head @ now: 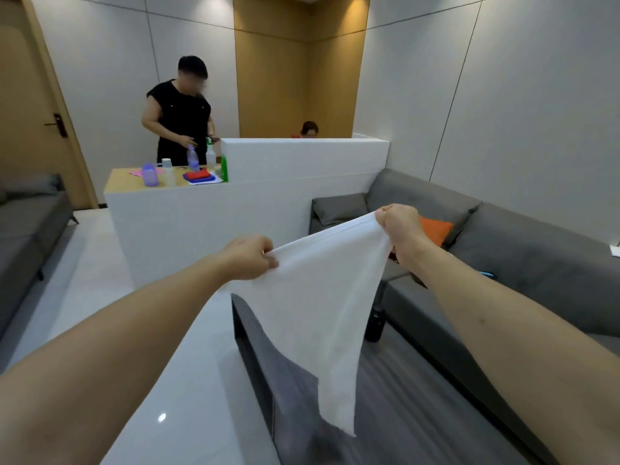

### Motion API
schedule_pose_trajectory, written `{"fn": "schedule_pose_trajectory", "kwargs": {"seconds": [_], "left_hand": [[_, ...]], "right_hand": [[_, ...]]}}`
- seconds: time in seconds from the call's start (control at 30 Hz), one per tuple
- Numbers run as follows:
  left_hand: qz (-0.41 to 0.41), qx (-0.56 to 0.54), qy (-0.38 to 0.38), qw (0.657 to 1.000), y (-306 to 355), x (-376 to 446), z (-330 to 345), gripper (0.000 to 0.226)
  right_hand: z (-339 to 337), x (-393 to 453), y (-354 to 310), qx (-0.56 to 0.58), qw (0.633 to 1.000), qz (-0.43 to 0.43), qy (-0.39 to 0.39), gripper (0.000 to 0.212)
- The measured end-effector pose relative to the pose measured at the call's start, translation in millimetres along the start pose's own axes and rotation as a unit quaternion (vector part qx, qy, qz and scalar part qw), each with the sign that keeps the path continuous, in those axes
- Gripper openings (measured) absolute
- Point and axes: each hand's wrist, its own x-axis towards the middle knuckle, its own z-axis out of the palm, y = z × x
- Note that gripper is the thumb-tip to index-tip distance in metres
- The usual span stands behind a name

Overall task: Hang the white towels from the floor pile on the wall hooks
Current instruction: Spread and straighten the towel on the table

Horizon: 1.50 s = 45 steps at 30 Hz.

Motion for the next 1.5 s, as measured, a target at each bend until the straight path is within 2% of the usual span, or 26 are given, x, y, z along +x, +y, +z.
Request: {"fn": "schedule_pose_trajectory", "kwargs": {"seconds": [0.13, 0.23, 0.3, 0.43, 0.5, 0.63, 0.77, 1.0, 1.13, 1.27, 1.37, 1.5], "left_hand": [[-0.016, -0.007, 0.023, 1.000, 11.5, 23.7, 1.9, 0.013], [-0.054, -0.018, 0.009, 0.998, 27.9, 40.1, 7.1, 0.026], [-0.082, 0.008, 0.021, 0.996, 38.1, 50.7, 9.8, 0.024], [-0.125, 0.065, 0.098, 0.985, 45.5, 70.7, 12.9, 0.017], [-0.133, 0.095, 0.101, 0.981, 40.7, 81.1, 13.9, 0.014], [-0.162, 0.130, 0.111, 0.972, 14.5, 114.1, 9.6, 0.009], [-0.196, 0.144, 0.122, 0.962, -27.6, 163.1, 5.6, 0.018], [-0.220, 0.130, 0.159, 0.954, -99.1, 245.7, -3.0, 0.020], [-0.216, 0.104, 0.217, 0.946, -112.1, 277.0, -27.5, 0.018], [-0.210, 0.087, 0.280, 0.933, -103.5, 286.3, -45.5, 0.018], [-0.195, 0.092, 0.290, 0.932, -86.0, 273.3, -48.1, 0.018], [-0.201, 0.073, 0.282, 0.935, -48.9, 237.5, -27.5, 0.015]], "right_hand": [[-12.9, 53.3, 6.9, -0.022, 0.999, -0.022, -0.009, 0.020], [-23.7, 89.8, 12.7, -0.017, 0.999, -0.047, -0.009, 0.029], [-30.1, 113.6, 17.1, -0.013, 0.999, -0.051, -0.009, 0.031], [-37.3, 156.1, 26.5, -0.024, 0.998, -0.043, -0.031, 0.031], [-35.7, 180.1, 33.5, -0.020, 0.998, -0.052, -0.032, 0.029], [-18.4, 224.4, 41.4, -0.013, 0.997, -0.068, -0.030, 0.008], [19.5, 276.7, 49.9, -0.035, 0.997, -0.070, -0.021, 0.017], [97.7, 351.2, 52.6, -0.090, 0.992, -0.079, 0.043, 0.007], [116.1, 376.8, 34.9, -0.027, 0.997, -0.066, 0.043, 0.005], [112.5, 388.1, 25.4, -0.014, 0.995, -0.081, 0.049, 0.007], [93.5, 384.2, 25.3, -0.003, 0.996, -0.083, 0.036, 0.009], [53.9, 362.1, 45.9, 0.010, 0.998, -0.065, -0.019, 0.009]]}}
